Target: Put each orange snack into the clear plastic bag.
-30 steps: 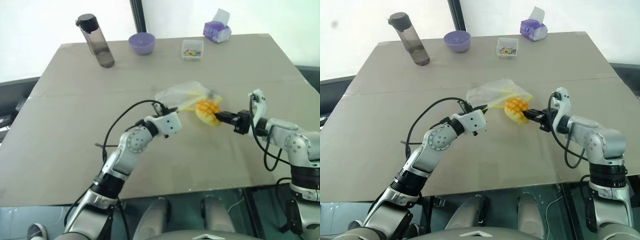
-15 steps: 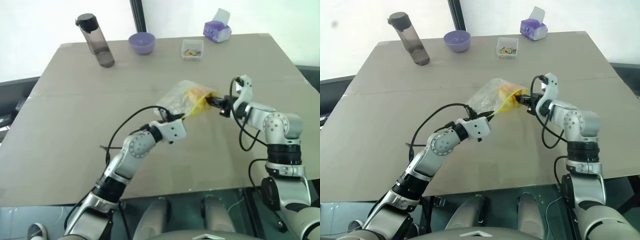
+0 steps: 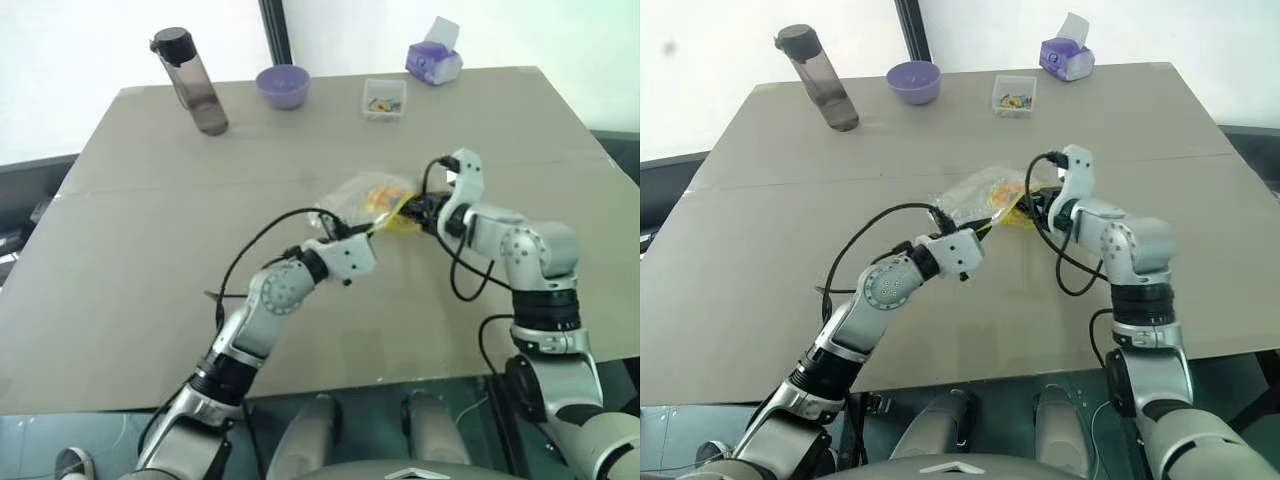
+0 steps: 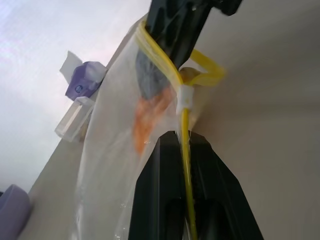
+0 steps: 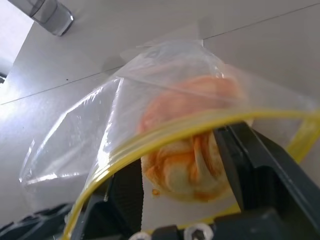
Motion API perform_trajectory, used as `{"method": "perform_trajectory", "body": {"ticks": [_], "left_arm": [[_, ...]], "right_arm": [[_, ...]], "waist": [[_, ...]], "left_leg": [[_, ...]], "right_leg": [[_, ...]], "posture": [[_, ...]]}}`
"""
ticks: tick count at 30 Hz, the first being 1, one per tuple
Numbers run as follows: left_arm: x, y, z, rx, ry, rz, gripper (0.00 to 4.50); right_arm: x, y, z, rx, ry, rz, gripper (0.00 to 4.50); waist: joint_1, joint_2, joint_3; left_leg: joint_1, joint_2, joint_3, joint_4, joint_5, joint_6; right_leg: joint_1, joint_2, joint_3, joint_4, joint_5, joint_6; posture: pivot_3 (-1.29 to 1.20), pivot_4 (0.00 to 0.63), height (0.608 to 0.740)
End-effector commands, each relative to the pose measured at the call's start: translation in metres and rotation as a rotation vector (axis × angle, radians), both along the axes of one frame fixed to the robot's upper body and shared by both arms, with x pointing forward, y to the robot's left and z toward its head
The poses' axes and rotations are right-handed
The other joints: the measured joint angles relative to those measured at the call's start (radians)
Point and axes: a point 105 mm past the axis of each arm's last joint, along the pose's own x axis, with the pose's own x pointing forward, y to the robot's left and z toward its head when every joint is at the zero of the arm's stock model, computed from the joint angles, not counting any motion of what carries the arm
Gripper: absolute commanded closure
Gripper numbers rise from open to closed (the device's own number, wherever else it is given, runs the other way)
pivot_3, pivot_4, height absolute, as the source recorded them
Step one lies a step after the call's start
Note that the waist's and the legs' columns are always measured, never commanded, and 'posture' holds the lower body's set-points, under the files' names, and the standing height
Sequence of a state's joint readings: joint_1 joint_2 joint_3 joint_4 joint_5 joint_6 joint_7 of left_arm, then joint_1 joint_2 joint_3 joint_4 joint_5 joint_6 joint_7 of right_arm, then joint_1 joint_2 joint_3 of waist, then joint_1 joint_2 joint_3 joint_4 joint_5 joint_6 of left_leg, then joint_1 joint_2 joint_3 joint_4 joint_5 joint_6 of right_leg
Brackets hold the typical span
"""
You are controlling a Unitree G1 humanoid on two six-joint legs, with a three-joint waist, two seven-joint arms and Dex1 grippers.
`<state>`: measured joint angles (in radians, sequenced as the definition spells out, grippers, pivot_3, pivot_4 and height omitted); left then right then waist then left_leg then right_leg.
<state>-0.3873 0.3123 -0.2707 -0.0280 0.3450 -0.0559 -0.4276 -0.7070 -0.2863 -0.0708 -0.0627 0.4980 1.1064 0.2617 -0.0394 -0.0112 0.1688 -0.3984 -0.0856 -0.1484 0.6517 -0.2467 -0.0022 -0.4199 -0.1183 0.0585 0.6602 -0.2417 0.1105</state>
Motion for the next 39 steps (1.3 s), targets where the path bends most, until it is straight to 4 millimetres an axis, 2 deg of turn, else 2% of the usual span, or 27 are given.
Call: {"method": "perform_trajectory", "body": {"ticks": [1,3,6,9,13,16,19,27,33,39], "left_arm": [[0.009,0.019,0.014,-0.077,-0.007,0.076,4.29],[0.009,0.022,0.014,-0.068,-0.006,0.077,4.29],[0.010,0.025,0.014,-0.082,0.005,0.087,4.29],[0.010,0.024,0.014,-0.095,0.017,0.084,4.29],[0.008,0.021,0.012,-0.094,0.024,0.075,4.29],[0.008,0.020,0.011,-0.092,0.025,0.073,4.29],[0.008,0.020,0.011,-0.085,0.025,0.072,4.29],[0.004,0.020,0.010,-0.083,0.027,0.076,4.29],[0.004,0.023,0.009,-0.082,0.027,0.086,4.29],[0.003,0.021,0.008,-0.077,0.029,0.079,4.29]], "right_arm": [[-0.010,-0.013,0.018,-0.021,-0.112,0.067,2.09],[-0.018,-0.022,0.018,-0.057,-0.134,0.114,2.09],[-0.029,-0.042,0.014,-0.210,-0.204,0.210,2.09],[-0.022,-0.054,0.007,-0.396,-0.291,0.215,2.09],[-0.015,-0.048,-0.013,-0.630,-0.406,0.314,2.09],[-0.012,-0.037,-0.025,-0.711,-0.465,0.383,2.09],[-0.003,-0.026,-0.031,-0.736,-0.516,0.398,2.09],[0.024,-0.033,-0.027,-0.741,-0.559,0.260,2.09],[0.031,-0.049,-0.030,-0.737,-0.524,0.198,2.09],[0.031,-0.034,-0.024,-0.717,-0.577,0.231,2.09]], "waist": [[-0.002,0.000,0.000],[-0.003,0.000,0.000],[0.000,0.000,0.000],[-0.004,0.000,0.000],[-0.005,0.000,0.000],[-0.002,0.000,0.000],[-0.001,0.000,0.000],[0.000,0.000,0.000],[0.001,0.000,0.000],[-0.003,0.000,0.000]], "left_leg": [[0.000,0.000,0.000,0.000,0.000,0.000],[0.000,0.000,0.000,0.000,0.000,0.000],[0.000,0.000,0.001,0.000,0.000,0.000],[0.000,0.000,0.001,0.000,-0.001,0.001],[0.002,0.002,0.002,0.000,0.000,0.001],[0.001,0.001,0.002,0.000,0.001,-0.002],[0.001,0.000,0.002,0.001,0.001,-0.002],[0.001,0.001,0.001,0.000,0.001,-0.003],[0.001,0.000,0.001,0.000,0.001,-0.003],[0.001,0.001,0.001,0.000,0.001,-0.003]], "right_leg": [[0.000,0.000,0.000,0.000,0.000,0.000],[0.000,0.000,0.000,0.000,0.000,0.000],[0.000,0.000,0.000,0.000,0.000,0.000],[0.001,0.000,0.000,-0.001,0.000,0.000],[0.001,0.001,0.000,0.000,0.000,0.000],[0.001,0.001,0.000,-0.001,0.000,0.000],[0.001,0.000,0.000,-0.001,0.000,0.000],[0.001,0.000,0.000,-0.002,0.000,0.000],[0.001,0.000,0.000,-0.002,0.000,0.000],[0.001,0.001,0.000,-0.001,0.000,0.000]], "posture": [[0.00,0.150,0.739],[0.00,0.150,0.739],[0.00,0.150,0.739],[0.00,0.150,0.739],[0.00,0.150,0.739],[0.00,0.150,0.739],[0.00,0.150,0.739],[0.00,0.150,0.739],[0.00,0.150,0.739],[0.00,0.150,0.739]]}}
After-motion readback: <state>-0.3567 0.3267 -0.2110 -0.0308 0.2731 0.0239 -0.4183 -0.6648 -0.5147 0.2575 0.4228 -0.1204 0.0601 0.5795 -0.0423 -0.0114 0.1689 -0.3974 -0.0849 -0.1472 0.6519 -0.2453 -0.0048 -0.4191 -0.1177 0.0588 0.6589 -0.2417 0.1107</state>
